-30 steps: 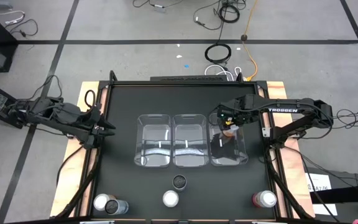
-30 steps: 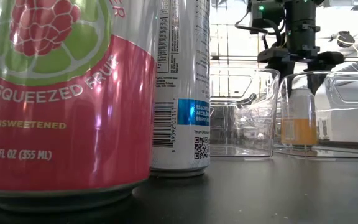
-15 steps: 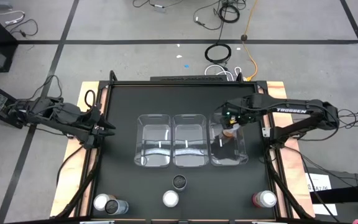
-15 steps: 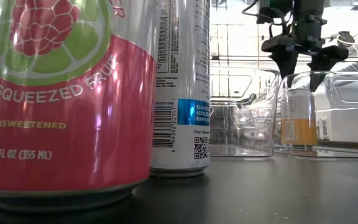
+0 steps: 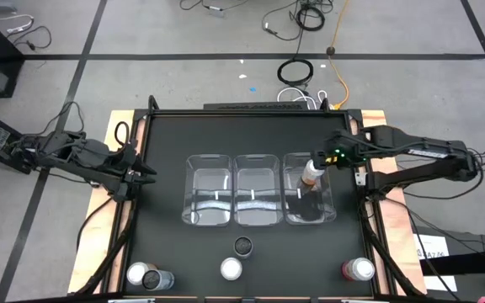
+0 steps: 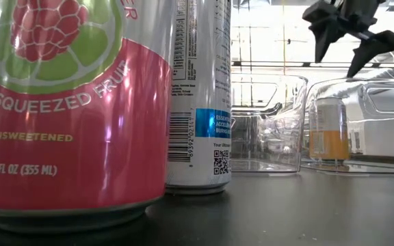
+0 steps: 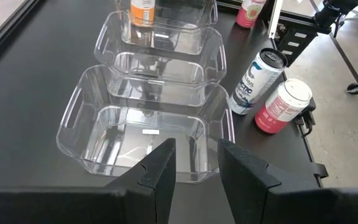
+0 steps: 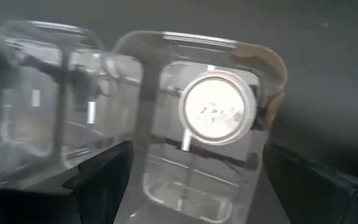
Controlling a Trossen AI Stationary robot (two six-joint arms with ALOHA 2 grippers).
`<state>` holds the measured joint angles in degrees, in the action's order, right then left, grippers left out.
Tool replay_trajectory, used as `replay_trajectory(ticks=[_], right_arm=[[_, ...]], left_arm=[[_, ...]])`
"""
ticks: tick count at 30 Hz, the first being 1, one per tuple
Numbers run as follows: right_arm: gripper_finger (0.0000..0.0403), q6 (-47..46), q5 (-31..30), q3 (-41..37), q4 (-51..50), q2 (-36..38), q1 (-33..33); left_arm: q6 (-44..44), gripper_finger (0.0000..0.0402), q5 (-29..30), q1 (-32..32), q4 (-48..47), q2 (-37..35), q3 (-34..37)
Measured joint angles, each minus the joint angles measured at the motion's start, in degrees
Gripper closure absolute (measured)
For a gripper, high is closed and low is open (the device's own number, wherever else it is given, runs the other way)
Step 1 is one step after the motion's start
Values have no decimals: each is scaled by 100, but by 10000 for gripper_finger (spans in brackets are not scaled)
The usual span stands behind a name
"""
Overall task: Sort soda cans
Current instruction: Put the top white-blue soda can into the center transparent bin
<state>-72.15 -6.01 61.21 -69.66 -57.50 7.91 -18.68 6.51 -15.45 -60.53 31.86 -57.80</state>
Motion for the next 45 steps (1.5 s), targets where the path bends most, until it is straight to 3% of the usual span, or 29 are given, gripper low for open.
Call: replay_trajectory(ticks=[30, 38, 45], right_arm=[[53, -410, -784, -2, 1273, -13, -1485], [57, -436, -797, 64, 2120, -547, -2048], [80, -159, -983, 1319, 1843, -1592, -2474]], left_arm=[[-13, 273, 1, 1, 0, 1, 0], [-13, 273, -1, -1, 2, 2, 0], [-42, 273, 0, -1, 2, 2, 0]])
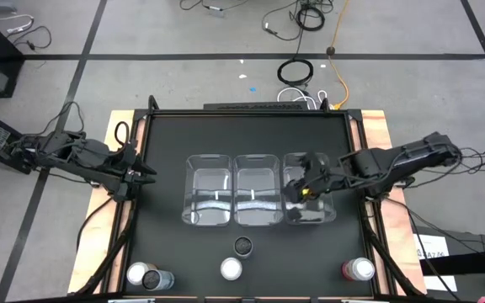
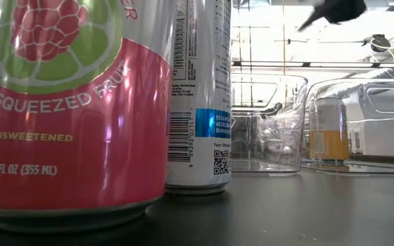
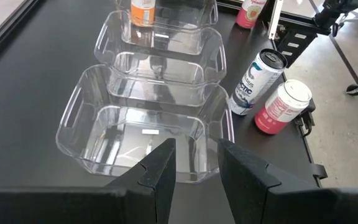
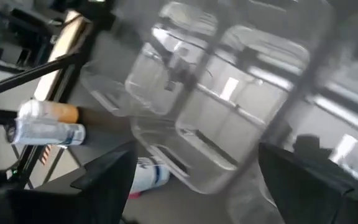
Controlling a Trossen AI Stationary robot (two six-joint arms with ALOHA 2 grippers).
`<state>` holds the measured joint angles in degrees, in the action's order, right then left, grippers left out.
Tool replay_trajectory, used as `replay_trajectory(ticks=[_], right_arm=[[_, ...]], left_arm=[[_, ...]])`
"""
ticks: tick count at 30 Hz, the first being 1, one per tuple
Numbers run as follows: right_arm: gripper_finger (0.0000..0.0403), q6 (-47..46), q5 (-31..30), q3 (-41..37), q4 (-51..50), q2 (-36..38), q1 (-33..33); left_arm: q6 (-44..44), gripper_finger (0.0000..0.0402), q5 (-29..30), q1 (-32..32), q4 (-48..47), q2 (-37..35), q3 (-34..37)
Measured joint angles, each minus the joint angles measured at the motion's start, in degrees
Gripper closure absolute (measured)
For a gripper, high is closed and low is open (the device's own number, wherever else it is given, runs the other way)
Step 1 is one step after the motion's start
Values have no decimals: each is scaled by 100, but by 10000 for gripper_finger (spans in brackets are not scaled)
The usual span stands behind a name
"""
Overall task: Sort soda cans
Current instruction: Put the top white-blue soda can into the center transparent bin
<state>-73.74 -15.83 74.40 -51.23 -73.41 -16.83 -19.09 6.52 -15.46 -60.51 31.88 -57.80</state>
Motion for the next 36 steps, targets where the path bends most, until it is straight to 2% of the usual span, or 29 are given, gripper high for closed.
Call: replay_trajectory(ticks=[13, 18, 27, 36], right_arm=[[101, 1549, -29, 3578, -1500, -2726, -497], [101, 2555, 315, 4555, -2086, -3543, -688], [101, 2812, 423, 4705, -2142, -4099, -788], [101, 2808, 398, 4705, -1626, -4178, -757]], left_arm=[[-2, 273, 1, 2, 2, -1, 0], [-2, 273, 1, 2, 2, -2, 0], [-2, 273, 1, 2, 2, 0, 0], [-2, 273, 1, 0, 0, 0, 0]])
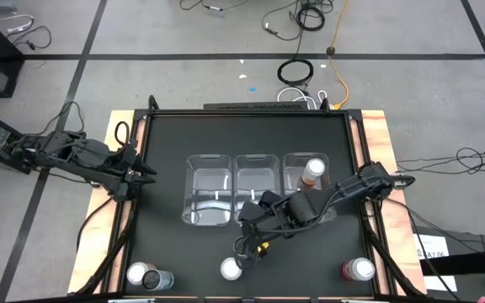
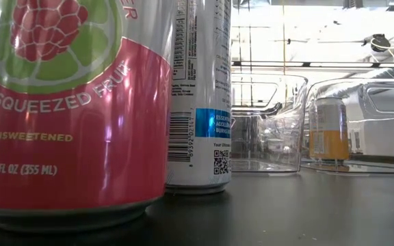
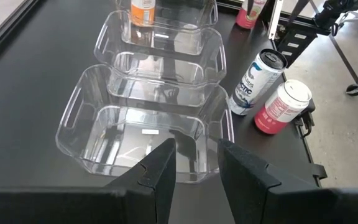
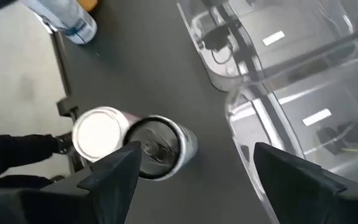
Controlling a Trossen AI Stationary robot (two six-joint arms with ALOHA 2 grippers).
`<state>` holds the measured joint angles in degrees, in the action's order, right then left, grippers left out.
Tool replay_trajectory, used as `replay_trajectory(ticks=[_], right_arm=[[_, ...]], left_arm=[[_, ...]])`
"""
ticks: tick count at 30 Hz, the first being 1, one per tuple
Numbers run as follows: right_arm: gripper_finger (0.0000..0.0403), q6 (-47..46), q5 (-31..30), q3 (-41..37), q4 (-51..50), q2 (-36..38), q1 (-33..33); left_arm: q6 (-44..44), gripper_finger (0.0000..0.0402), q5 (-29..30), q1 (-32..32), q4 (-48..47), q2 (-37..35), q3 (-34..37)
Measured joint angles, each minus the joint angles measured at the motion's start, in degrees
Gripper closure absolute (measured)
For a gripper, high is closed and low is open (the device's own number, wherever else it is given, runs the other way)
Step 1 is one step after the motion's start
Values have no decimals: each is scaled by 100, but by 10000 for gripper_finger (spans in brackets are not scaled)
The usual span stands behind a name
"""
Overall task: Sort soda cans
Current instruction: Put the top white-blue soda can into the center transparent bin
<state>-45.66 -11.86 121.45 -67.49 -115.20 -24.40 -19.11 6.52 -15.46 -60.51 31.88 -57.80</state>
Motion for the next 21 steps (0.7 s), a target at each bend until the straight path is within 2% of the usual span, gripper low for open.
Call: replay_trajectory(ticks=[10, 14, 21], right_arm=[[95, -165, -165, 0, -245, 0, 85], [64, -124, -347, 0, -283, -22, 83], [12, 328, -319, -2, -546, -180, 72]], left_arm=[[2, 273, -2, 2, 0, 0, 0], [0, 273, 0, 1, 1, -2, 0], [2, 273, -1, 0, 0, 0, 0]])
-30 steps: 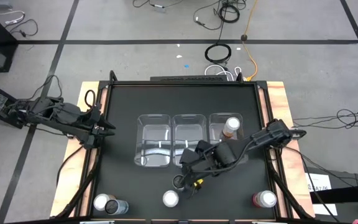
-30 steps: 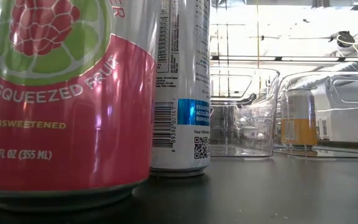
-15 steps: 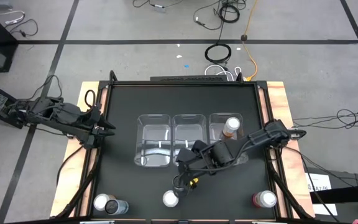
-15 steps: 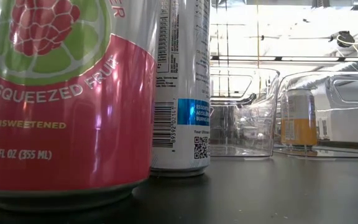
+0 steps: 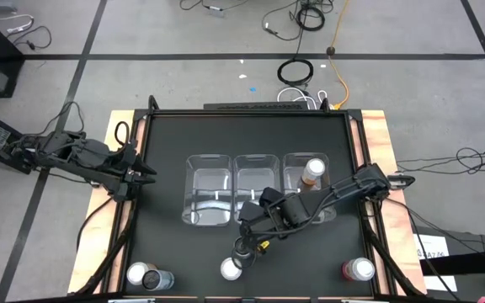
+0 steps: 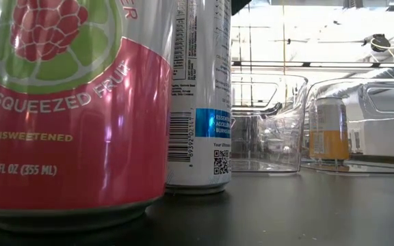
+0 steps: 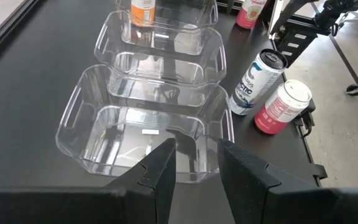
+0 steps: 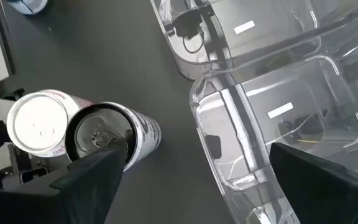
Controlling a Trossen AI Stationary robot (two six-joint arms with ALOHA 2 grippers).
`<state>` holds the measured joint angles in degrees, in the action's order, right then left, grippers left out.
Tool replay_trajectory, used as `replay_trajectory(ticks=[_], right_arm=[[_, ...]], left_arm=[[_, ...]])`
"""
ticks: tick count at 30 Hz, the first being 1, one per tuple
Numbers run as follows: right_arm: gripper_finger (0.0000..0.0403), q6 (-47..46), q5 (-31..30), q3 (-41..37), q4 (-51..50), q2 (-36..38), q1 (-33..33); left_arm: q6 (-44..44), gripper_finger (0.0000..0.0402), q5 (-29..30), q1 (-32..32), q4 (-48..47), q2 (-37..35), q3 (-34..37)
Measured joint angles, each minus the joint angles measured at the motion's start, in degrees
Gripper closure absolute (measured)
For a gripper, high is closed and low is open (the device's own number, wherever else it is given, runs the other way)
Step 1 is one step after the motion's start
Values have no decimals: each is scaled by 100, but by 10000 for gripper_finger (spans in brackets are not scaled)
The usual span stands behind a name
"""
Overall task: Sort soda cans
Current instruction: Put the top white-blue soda can into the center transparent bin
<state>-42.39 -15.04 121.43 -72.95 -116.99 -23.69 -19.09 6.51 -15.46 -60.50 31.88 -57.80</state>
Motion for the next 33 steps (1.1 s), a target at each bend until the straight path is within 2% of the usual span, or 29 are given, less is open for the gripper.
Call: replay_trajectory(ticks=[4, 10, 13, 19, 26, 33], right_arm=[[7, 77, 28, 0, -21, -6, -4], [9, 562, 562, 0, -19, -15, -10], [9, 968, 777, 0, 8, -25, -44], [9, 1824, 797, 0, 579, -204, -145], [10, 1913, 1256, 0, 988, -576, -155], [10, 1975, 1217, 0, 999, -795, -118]], left_arm=[[0, 273, 1, 0, -1, 0, 0], [0, 273, 1, 1, 1, 0, 0], [0, 273, 1, 1, 1, -2, 0], [0, 273, 0, 1, 0, 0, 0], [-2, 273, 1, 0, 1, -2, 0], [-9, 273, 1, 1, 8, 0, 0]])
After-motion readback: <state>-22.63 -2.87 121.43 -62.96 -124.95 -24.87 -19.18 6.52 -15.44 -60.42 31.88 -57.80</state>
